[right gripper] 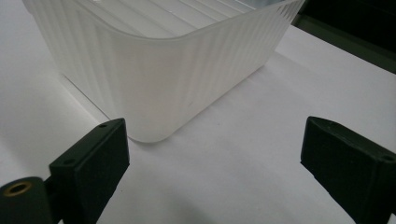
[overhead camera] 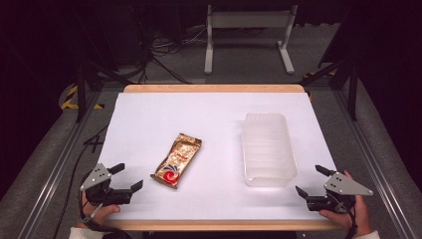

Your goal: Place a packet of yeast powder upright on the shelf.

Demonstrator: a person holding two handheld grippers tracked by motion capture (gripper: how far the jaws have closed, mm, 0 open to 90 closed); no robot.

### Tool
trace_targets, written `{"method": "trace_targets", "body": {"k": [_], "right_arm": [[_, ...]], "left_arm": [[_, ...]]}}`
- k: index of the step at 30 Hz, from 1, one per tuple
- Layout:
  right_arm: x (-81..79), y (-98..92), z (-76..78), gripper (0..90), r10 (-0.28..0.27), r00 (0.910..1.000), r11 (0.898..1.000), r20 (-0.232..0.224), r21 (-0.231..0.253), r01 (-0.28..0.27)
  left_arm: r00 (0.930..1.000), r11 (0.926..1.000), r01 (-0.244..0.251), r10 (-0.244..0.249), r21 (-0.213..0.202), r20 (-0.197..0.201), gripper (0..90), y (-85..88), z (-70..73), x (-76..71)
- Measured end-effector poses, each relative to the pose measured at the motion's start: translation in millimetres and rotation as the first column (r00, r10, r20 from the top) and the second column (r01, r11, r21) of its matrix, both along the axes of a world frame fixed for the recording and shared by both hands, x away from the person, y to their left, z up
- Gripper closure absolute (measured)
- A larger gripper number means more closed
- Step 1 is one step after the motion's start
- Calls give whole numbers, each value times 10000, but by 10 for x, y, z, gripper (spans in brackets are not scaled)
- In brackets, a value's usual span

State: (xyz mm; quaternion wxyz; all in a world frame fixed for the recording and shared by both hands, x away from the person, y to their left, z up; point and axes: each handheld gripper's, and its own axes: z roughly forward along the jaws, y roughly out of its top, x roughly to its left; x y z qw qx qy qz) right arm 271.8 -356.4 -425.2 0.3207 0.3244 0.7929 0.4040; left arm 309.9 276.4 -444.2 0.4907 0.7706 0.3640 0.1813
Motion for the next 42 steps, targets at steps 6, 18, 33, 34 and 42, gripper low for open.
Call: {"method": "trace_targets", "body": {"k": [6, 18, 33, 34, 42], "right_arm": [[10, -5, -12, 85, 121, 9999, 9999, -106, 90, -120], [8, 9, -12, 85, 222, 9996, 9996, -193, 178, -219], [17, 26, -22, 82, 455, 9981, 9985, -405, 308, -443], [19, 27, -23, 82, 440, 9981, 9986, -424, 309, -427], [9, 36, -26, 82, 500, 9975, 9985, -498, 256, -488]], "left_arm": [[9997, 9995, 195, -192, 261, -121, 78, -55, -3, 31], [9988, 9959, 311, -277, 854, -403, 81, -101, -34, 60], [9901, 9807, 1228, -1105, 1522, -869, 100, -415, 59, 405], [9892, 9795, 1307, -1184, 1532, -867, 100, -438, 71, 438], [9842, 9711, 1610, -1445, 1763, -1027, 112, -573, 161, 647]]}}
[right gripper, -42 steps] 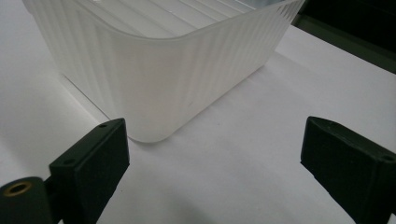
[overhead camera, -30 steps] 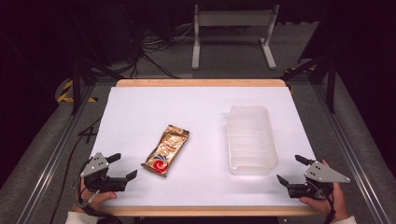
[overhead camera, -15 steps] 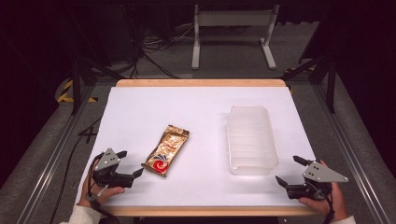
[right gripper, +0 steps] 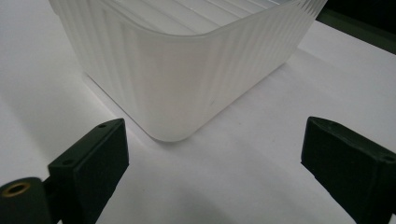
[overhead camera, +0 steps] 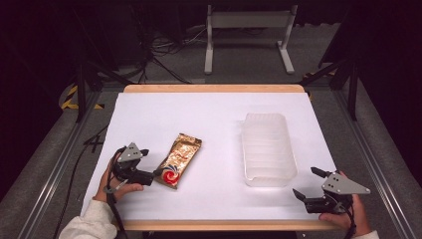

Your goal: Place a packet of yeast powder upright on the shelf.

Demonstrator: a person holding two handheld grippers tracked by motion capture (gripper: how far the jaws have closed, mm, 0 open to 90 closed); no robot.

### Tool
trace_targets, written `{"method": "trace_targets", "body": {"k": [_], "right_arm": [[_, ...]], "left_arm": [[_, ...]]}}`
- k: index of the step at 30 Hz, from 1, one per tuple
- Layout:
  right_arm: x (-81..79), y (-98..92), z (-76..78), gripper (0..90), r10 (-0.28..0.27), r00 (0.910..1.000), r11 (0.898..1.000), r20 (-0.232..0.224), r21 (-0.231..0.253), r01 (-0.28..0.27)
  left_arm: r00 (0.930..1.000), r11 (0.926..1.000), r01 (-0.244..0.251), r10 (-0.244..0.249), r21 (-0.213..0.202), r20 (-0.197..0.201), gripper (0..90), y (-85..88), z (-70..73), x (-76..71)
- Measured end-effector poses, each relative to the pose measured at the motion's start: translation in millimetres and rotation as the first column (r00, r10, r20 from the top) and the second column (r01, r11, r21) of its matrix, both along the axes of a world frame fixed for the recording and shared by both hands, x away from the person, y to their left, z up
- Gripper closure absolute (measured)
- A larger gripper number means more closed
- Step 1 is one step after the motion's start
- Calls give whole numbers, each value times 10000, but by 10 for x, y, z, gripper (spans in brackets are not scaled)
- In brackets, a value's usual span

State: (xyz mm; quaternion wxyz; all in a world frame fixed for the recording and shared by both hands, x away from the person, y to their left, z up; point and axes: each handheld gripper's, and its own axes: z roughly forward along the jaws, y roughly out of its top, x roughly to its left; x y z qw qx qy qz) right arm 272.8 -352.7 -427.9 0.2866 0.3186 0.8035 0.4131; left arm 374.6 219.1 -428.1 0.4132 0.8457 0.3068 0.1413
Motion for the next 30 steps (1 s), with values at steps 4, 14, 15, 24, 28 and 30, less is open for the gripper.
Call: {"method": "trace_targets", "body": {"k": [4, 14, 15, 24, 28, 30], "right_arm": [[-3, -1, -6, 82, 12, 10000, 10000, 50, -22, -12], [0, 6, -21, 82, 138, 9999, 9999, -8, -101, -138], [-1, 6, -24, 81, 122, 9999, 9999, -26, -109, -122], [-5, -5, -36, 82, 86, 9999, 9999, -88, -149, -87], [-9, -12, -40, 82, 42, 10000, 9998, -86, -207, -44], [-8, -19, -42, 82, 48, 10000, 9999, -86, -158, -49]], "left_arm": [[10000, 10000, 72, -72, -40, -48, 117, -69, 40, 87], [9995, 9994, 313, -313, -132, -18, 102, -250, 115, 339], [9995, 9993, 326, -325, -157, 50, 102, -271, 122, 366], [9983, 9997, 242, -246, -77, -537, 109, -480, 102, 685], [9966, 9998, 206, -212, -86, -800, 124, -556, 68, 816], [9963, 9999, 141, -140, 1, -847, 127, -584, 56, 890]]}}
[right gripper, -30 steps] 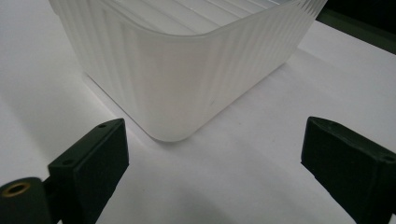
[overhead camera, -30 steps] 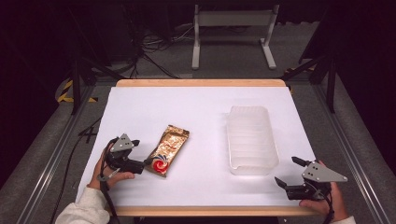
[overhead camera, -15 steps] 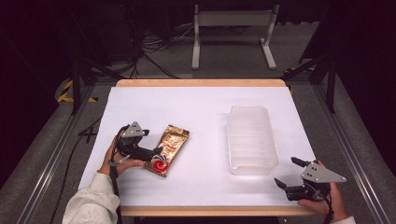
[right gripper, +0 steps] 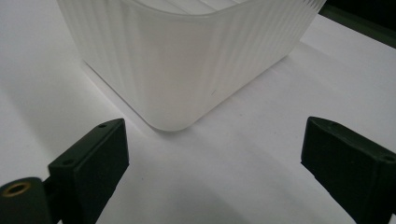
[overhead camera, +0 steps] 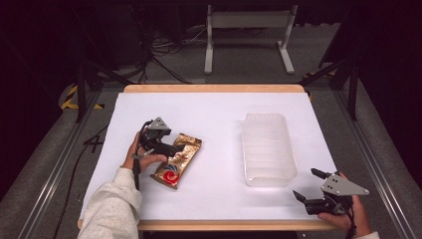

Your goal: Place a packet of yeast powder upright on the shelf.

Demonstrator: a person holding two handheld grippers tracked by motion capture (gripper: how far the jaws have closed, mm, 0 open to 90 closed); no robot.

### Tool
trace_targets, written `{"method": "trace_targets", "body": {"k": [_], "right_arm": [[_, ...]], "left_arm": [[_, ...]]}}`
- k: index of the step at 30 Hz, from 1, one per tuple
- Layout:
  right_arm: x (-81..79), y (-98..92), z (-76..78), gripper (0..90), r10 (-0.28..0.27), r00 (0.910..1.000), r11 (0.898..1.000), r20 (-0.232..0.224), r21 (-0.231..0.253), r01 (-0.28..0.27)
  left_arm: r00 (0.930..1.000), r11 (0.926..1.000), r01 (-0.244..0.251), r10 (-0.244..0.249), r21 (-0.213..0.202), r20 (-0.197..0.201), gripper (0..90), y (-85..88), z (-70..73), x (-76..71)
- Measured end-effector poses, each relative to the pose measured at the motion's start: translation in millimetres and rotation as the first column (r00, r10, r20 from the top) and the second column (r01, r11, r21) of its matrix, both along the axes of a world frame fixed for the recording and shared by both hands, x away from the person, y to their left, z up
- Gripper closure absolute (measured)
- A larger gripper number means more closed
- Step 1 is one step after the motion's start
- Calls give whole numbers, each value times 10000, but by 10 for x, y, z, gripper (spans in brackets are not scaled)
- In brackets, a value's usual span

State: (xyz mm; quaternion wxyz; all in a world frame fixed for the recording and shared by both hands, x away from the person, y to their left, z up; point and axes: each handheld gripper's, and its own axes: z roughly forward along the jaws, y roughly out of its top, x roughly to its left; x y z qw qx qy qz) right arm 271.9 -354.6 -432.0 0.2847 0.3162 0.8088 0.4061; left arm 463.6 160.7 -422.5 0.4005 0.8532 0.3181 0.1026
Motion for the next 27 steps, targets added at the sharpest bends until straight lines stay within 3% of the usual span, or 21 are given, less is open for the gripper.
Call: {"method": "trace_targets", "body": {"k": [3, 5, 9, 11, 14, 19, 21, 22, 27], "right_arm": [[1, -3, -2, 82, -20, 10000, 10000, -6, 14, 20], [-5, -2, 1, 83, -22, 10000, 10000, 31, 14, 22], [-8, -5, -1, 82, -64, 10000, 10000, 33, 3, 64], [-14, -9, -2, 83, -80, 10000, 10000, 35, 4, 80], [-17, -14, -4, 83, -86, 10000, 10000, 25, 5, 86], [-15, -11, -6, 81, -143, 9999, 9999, 1, 40, 143], [-9, -13, -7, 81, -214, 9998, 9997, -49, 88, 214], [-5, -15, -7, 81, -214, 9997, 9997, -87, 132, 215], [-3, -11, -7, 78, -251, 9996, 9994, -90, 246, 254]], "left_arm": [[9998, 9998, -158, 157, -113, -101, 182, -11, -3, 73], [9982, 9993, -352, 348, -82, -488, 199, -33, -37, 166], [9973, 9994, -346, 343, -43, -651, 232, -61, -81, 217], [9959, 9989, -400, 419, 255, -796, 239, -94, -106, 231], [9921, 9997, -240, 251, 103, -1226, 273, -114, -153, 258], [9869, 10000, 32, -45, -84, -1615, 342, -145, -177, 263], [9854, 9998, 141, -167, -161, -1694, 401, -143, -177, 263], [9805, 9987, 345, -411, -376, -1920, 445, -139, -182, 263], [9800, 9990, 290, -352, -346, -1960, 565, -133, -147, 248]]}}
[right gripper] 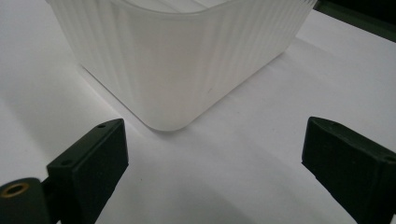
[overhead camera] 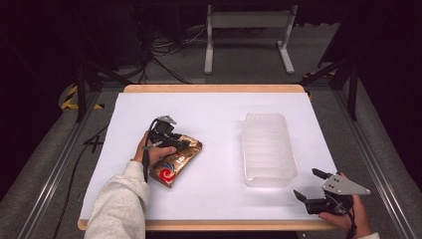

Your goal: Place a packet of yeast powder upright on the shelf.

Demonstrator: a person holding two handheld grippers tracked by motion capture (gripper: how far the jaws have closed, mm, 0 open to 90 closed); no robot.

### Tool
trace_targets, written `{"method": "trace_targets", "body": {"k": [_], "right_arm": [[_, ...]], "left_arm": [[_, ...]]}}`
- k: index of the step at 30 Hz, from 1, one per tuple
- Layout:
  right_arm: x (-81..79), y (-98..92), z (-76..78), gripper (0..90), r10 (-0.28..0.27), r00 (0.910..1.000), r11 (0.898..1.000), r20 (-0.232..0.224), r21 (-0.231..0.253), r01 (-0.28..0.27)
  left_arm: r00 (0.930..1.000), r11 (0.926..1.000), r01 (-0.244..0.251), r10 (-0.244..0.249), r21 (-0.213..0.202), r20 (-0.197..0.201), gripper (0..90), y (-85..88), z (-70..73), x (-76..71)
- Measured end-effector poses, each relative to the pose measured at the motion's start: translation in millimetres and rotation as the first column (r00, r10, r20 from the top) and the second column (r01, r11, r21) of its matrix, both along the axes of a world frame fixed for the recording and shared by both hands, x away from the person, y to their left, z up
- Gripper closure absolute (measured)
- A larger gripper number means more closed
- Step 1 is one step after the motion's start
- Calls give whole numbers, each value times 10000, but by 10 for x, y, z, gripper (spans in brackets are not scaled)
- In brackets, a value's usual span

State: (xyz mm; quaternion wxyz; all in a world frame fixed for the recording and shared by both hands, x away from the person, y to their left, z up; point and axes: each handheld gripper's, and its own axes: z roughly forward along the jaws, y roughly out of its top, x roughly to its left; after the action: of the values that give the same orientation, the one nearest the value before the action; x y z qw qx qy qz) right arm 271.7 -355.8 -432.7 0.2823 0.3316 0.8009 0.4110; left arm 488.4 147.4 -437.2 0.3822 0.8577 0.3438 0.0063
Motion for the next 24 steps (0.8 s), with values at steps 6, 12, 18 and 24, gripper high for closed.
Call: {"method": "trace_targets", "body": {"k": [6, 12, 18, 24], "right_arm": [[0, 4, -4, 76, 13, 10000, 10000, 43, -91, -12], [0, 5, 0, 77, -20, 10000, 9999, 55, -126, 20], [-5, 4, 9, 79, -43, 9999, 9999, 98, -91, 44], [-6, 5, 11, 80, -60, 9999, 9999, 102, -141, 61]], "left_arm": [[9996, 9999, -92, 89, 129, 280, 860, 19, 34, -29], [9932, 9988, -397, 362, 300, 1108, 892, 22, 158, -104], [9816, 9981, -609, 604, -27, 1814, 894, 64, 337, -225], [9613, 9974, -635, 706, -350, 2662, 894, 112, 579, -428]]}}
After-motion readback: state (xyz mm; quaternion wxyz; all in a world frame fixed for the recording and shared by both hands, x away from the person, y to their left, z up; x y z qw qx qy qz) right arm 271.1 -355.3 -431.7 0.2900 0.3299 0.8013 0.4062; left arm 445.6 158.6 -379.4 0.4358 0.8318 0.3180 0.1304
